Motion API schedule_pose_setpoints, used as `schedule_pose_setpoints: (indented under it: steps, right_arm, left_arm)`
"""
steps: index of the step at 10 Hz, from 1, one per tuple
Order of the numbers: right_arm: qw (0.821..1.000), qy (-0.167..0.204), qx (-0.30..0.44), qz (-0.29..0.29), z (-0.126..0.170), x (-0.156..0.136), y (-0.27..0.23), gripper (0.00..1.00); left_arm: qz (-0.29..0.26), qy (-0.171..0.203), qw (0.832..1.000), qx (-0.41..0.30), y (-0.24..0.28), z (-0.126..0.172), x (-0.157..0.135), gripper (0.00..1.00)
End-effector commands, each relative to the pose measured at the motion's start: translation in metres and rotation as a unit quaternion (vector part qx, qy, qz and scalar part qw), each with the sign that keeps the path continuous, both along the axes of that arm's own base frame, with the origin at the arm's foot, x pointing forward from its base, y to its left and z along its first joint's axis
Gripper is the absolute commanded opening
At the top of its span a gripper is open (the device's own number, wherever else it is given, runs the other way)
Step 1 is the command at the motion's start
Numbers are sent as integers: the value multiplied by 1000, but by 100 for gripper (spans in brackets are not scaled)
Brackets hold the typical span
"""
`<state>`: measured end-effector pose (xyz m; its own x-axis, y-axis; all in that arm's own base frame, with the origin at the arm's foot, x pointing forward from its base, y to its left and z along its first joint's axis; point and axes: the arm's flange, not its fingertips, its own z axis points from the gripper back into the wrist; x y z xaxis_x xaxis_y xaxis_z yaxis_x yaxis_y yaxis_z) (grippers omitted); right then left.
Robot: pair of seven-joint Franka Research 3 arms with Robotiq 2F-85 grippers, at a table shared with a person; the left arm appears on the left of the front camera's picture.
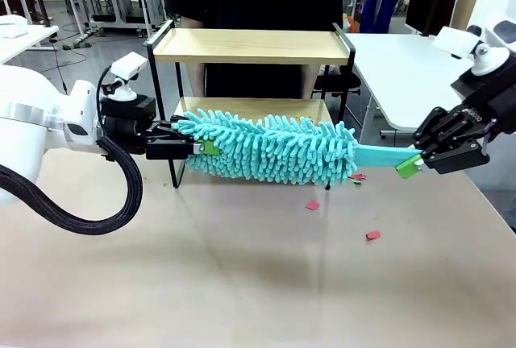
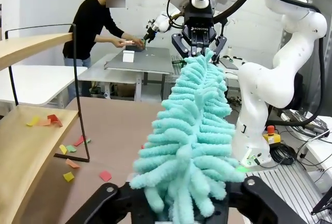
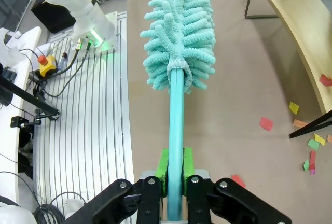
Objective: Clean the shelf.
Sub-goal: Hand the Duster back to the human.
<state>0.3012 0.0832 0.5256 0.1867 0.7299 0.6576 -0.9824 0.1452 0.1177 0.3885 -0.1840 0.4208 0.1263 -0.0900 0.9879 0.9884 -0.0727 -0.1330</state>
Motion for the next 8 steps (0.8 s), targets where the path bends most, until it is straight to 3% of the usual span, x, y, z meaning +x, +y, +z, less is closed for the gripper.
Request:
schedule_pose_setpoints:
  steps: [1,7,8]
  right_arm:
    - [1000,-5,9,6,3,0,1,13]
    - [1000,-5,9,6,3,0,1,13]
    - [1000,-5,9,6,3,0,1,13]
  left_arm:
    - [-5,17,1000,-13,-5,4,2,3]
    - [-14,18,1000,-19,-2,16,0,0]
    - [8,48,999,-16,-1,19,-1,0]
